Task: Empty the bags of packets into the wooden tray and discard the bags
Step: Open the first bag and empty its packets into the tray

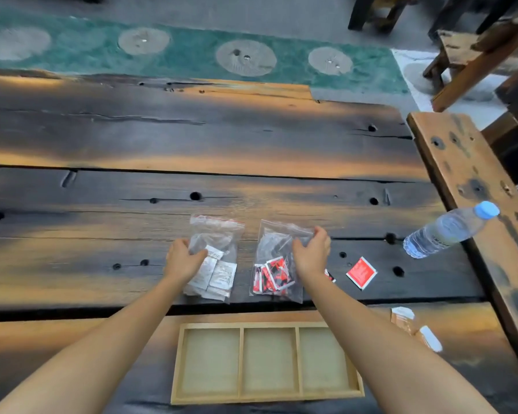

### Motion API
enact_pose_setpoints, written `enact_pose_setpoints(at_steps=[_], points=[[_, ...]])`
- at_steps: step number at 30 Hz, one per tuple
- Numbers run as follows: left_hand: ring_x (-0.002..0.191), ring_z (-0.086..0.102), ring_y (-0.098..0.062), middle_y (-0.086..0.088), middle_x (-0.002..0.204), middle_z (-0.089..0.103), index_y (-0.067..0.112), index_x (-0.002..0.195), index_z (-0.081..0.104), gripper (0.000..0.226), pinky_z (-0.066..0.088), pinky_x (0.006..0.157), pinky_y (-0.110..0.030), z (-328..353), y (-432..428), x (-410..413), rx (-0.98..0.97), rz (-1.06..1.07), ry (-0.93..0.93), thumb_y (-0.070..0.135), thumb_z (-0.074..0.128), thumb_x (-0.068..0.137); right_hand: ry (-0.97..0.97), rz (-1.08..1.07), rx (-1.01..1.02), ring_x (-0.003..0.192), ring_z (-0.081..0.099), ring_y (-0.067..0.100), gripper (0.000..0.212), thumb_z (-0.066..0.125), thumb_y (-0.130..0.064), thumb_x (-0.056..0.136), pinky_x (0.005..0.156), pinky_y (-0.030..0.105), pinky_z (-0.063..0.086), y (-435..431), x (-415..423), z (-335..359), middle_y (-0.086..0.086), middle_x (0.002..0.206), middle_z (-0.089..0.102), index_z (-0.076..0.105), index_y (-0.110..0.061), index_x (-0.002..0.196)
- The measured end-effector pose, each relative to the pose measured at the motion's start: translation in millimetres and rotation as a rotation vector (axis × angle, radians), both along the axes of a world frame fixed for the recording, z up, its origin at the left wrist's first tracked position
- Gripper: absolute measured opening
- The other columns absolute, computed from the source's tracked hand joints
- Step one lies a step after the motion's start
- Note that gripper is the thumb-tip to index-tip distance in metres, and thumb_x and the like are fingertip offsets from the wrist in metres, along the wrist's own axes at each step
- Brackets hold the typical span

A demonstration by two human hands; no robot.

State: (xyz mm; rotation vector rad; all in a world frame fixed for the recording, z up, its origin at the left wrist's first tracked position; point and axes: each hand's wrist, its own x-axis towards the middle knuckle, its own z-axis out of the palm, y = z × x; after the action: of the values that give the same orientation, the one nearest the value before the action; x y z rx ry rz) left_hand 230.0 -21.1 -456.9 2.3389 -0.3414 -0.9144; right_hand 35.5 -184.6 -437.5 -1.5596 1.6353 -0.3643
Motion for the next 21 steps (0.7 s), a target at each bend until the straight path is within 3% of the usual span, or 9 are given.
enact_pose_setpoints(at_steps=[3, 8, 11, 13, 15, 17, 19, 21], points=[[0.106, 0.055, -0.031, -0.013, 0.115, 0.054, 0.005, 0.122, 0.043, 0.048, 0.048, 0.091, -0.046, 0.0, -2.6, 2.6, 0.029, -0.018, 0.062, 0.025, 0.064, 0.083, -0.034, 0.251, -0.207, 0.126, 0.045, 0.022, 0.041, 0.056, -0.013, 0.089, 0.106, 0.041, 0.039, 4.3, 23.7, 11.0, 0.005, 0.134, 0.049, 0.048, -0.015, 0.129], [0.08, 0.056, -0.016, -0.009, 0.101, 0.06, 0.012, 0.109, 0.053, 0.03, 0.045, 0.06, -0.025, 1.1, 1.3, -4.6, -0.128, 0.024, 0.162, -0.005, 0.052, 0.084, -0.029, 0.681, -0.049, 0.133, 0.043, 0.021, 0.039, 0.048, -0.02, 0.097, 0.111, 0.04, 0.035, 18.5, 83.1, 13.2, 0.005, 0.143, 0.05, 0.048, -0.016, 0.136], [0.077, 0.056, -0.016, -0.003, 0.089, 0.062, 0.015, 0.098, 0.057, 0.025, 0.046, 0.063, -0.024, 7.6, 8.2, -4.8, -0.279, -0.033, 0.218, -0.006, 0.05, 0.086, 0.055, 0.795, 0.012, 0.141, 0.034, 0.025, 0.045, 0.041, -0.025, 0.1, 0.116, 0.042, 0.028, 23.6, 106.4, 10.4, 0.007, 0.152, 0.041, 0.039, -0.015, 0.144], [0.077, 0.056, -0.014, -0.003, 0.087, 0.061, 0.013, 0.095, 0.059, 0.023, 0.046, 0.064, -0.024, 11.8, 13.6, -3.2, -0.339, -0.061, 0.244, -0.007, 0.051, 0.086, 0.131, 0.846, 0.029, 0.139, 0.038, 0.027, 0.044, 0.039, -0.026, 0.101, 0.115, 0.043, 0.031, 24.5, 115.0, 10.1, 0.009, 0.15, 0.044, 0.041, -0.014, 0.144], [0.078, 0.058, -0.012, 0.0, 0.088, 0.062, 0.012, 0.097, 0.06, 0.025, 0.047, 0.063, -0.021, 14.9, 17.9, -2.4, -0.362, -0.042, 0.267, -0.008, 0.052, 0.085, 0.138, 0.825, 0.026, 0.122, 0.055, 0.029, 0.036, 0.041, -0.025, 0.1, 0.104, 0.044, 0.044, 26.1, 119.1, 13.3, 0.011, 0.133, 0.061, 0.056, -0.014, 0.13], [0.081, 0.06, -0.012, 0.002, 0.089, 0.063, 0.011, 0.103, 0.06, 0.029, 0.049, 0.064, -0.019, 17.5, 21.2, -2.9, -0.367, -0.019, 0.286, -0.009, 0.052, 0.084, 0.121, 0.771, -0.008, 0.096, 0.066, 0.026, 0.025, 0.046, -0.025, 0.097, 0.086, 0.044, 0.054, 26.9, 117.7, 18.3, 0.007, 0.103, 0.072, 0.069, -0.015, 0.104], [0.085, 0.059, -0.013, 0.003, 0.091, 0.062, 0.013, 0.101, 0.06, 0.029, 0.048, 0.065, -0.018, 18.9, 24.0, -3.5, -0.361, -0.012, 0.288, -0.009, 0.053, 0.083, 0.098, 0.734, -0.041, 0.077, 0.064, 0.021, 0.024, 0.052, -0.026, 0.095, 0.069, 0.036, 0.054, 27.0, 111.1, 25.0, 0.001, 0.08, 0.069, 0.07, -0.012, 0.089], [0.092, 0.057, -0.015, 0.002, 0.097, 0.06, 0.014, 0.104, 0.06, 0.029, 0.047, 0.072, -0.02, 22.4, 24.7, -5.1, -0.349, 0.01, 0.278, -0.006, 0.055, 0.084, 0.067, 0.728, -0.047, 0.067, 0.057, 0.016, 0.023, 0.057, -0.026, 0.092, 0.061, 0.03, 0.046, 29.7, 102.9, 35.8, -0.004, 0.068, 0.062, 0.071, -0.011, 0.083]])
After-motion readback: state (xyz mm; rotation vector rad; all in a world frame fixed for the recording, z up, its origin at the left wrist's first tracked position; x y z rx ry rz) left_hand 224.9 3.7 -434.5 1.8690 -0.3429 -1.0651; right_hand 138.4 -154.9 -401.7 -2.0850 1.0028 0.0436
